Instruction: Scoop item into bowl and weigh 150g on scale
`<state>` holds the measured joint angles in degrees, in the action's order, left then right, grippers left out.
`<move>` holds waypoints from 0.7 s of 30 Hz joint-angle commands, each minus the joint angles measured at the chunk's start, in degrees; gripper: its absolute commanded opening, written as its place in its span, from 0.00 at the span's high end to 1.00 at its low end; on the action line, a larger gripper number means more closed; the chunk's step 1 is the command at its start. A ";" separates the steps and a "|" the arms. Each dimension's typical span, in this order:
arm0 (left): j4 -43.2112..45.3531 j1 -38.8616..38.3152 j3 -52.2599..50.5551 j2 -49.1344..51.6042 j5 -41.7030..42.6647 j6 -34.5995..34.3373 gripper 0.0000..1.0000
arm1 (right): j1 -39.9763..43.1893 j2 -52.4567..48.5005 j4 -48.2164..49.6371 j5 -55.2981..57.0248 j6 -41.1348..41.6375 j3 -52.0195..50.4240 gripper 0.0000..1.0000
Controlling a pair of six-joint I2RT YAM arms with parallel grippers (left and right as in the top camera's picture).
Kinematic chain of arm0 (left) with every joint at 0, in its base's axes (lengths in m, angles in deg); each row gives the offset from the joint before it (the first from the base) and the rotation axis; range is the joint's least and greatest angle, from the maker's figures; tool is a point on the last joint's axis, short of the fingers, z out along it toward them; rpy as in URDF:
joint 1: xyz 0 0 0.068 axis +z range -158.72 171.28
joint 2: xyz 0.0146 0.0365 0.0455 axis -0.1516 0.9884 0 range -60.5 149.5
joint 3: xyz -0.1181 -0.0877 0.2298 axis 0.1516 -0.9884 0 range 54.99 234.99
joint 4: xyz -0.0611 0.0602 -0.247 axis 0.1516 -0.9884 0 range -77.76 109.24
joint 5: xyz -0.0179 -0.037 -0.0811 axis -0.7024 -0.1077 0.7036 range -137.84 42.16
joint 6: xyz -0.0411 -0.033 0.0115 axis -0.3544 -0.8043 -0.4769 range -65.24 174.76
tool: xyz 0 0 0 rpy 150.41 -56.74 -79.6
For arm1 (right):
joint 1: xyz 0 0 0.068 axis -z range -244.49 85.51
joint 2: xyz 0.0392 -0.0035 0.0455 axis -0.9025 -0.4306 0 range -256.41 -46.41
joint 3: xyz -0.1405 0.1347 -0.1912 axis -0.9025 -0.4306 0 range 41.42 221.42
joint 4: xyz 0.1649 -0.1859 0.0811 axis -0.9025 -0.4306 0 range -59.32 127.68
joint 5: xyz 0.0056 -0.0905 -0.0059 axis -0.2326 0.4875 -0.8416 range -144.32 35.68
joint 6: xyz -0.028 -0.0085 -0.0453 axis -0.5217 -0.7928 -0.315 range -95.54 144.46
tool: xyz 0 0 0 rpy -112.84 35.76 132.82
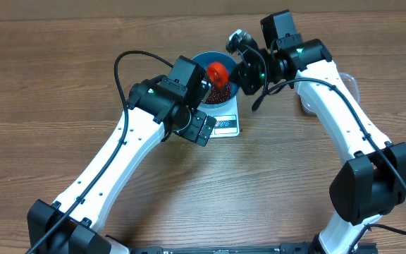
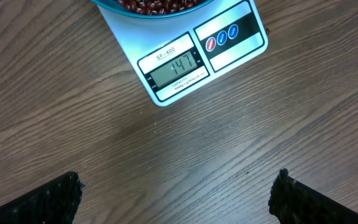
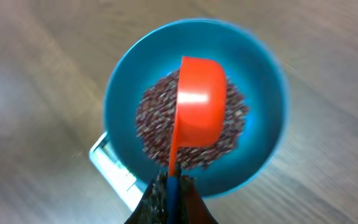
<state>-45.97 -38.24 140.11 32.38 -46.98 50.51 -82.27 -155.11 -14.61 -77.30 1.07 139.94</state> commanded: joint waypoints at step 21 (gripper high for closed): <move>-0.13 -0.11 0.52 -0.63 -0.20 0.87 0.01 | -1.38 0.02 -2.45 -2.23 -4.87 1.29 0.96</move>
<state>-45.95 -38.24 140.11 32.38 -46.98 50.51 -82.69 -155.11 -16.80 -76.87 2.31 139.94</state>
